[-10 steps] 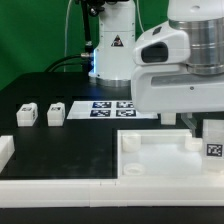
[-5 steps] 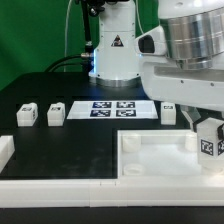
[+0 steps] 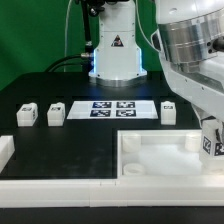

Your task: Assemble one leg

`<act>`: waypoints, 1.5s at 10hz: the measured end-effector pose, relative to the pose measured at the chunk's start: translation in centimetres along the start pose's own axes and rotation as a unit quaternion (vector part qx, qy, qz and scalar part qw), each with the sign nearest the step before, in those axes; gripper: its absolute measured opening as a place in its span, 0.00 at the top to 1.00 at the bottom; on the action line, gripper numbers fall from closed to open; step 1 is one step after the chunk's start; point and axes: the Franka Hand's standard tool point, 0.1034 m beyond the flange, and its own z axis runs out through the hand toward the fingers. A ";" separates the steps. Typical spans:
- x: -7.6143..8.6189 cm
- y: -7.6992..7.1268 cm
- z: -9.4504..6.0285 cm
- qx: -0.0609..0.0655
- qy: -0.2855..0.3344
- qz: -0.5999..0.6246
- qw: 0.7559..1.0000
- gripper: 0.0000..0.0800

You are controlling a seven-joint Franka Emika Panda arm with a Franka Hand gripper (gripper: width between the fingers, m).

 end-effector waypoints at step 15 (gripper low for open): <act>0.4 -0.6 0.4 -0.010 0.049 -0.542 0.839 0.62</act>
Offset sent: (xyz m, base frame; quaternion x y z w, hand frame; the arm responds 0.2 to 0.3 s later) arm -0.0011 0.0024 -0.0035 -0.0389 0.0273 -0.5176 0.8543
